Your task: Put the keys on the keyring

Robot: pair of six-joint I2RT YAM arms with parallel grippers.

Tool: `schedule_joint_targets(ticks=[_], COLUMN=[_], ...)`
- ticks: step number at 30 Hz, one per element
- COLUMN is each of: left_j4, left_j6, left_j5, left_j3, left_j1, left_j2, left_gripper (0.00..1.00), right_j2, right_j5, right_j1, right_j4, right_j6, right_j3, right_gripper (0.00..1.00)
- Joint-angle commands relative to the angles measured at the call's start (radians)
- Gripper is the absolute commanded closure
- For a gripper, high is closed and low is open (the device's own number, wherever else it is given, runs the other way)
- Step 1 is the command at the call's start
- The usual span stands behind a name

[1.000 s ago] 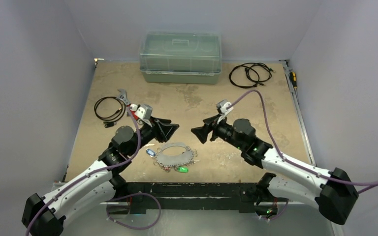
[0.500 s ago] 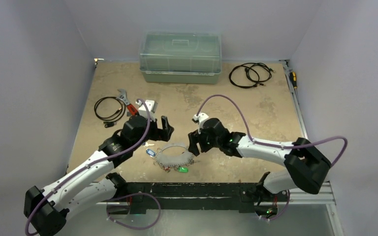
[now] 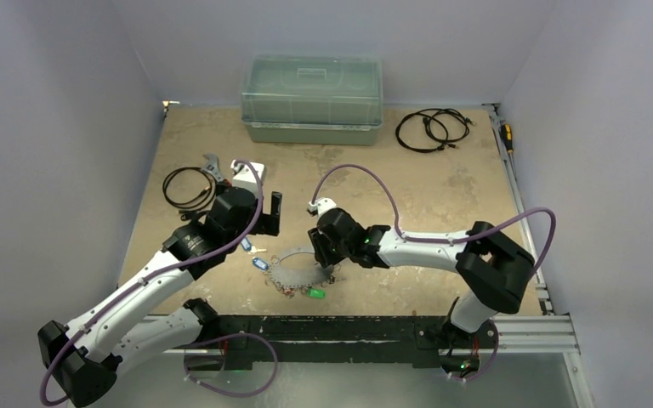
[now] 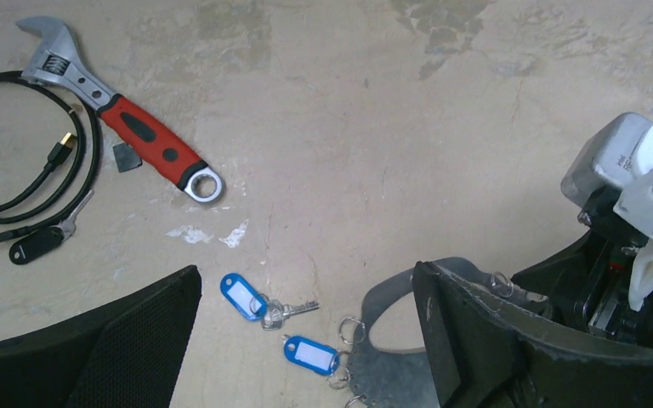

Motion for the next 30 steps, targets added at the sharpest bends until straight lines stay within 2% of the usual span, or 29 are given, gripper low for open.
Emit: schedule_joint_targets(ticks=[1,17,22,24,30], left_j4=[-0.012,0.0,-0.001,0.0,0.0], left_j6=[0.033,0.053,0.053,0.053,0.052], left_j5=[-0.011,0.036,0.036,0.036,0.04], left_j3=[0.003,-0.005,-0.007,-0.007,-0.006], left_j1=[-0.001,-0.002,-0.002,-0.002,-0.001], left_j2=[-0.002,-0.012,-0.019,-0.02,-0.03], left_gripper=[0.07,0.08,0.08,0.08,0.09], right_j2=[0.034,0.114,0.118,0.113,0.084], right_j5=[0.061,0.073,0.071,0.066,0.093], right_j1=[0.0,0.0,0.0,0.0,0.0], right_j4=[-0.026,-0.036,-0.032,-0.024,0.031], right_j6=[0.017,0.019,0.019,0.017,-0.013], right_j3=[0.064,0.088,0.082,0.076,0.048], right_gripper=[0.61,0.75,0.95,1.0,1.0])
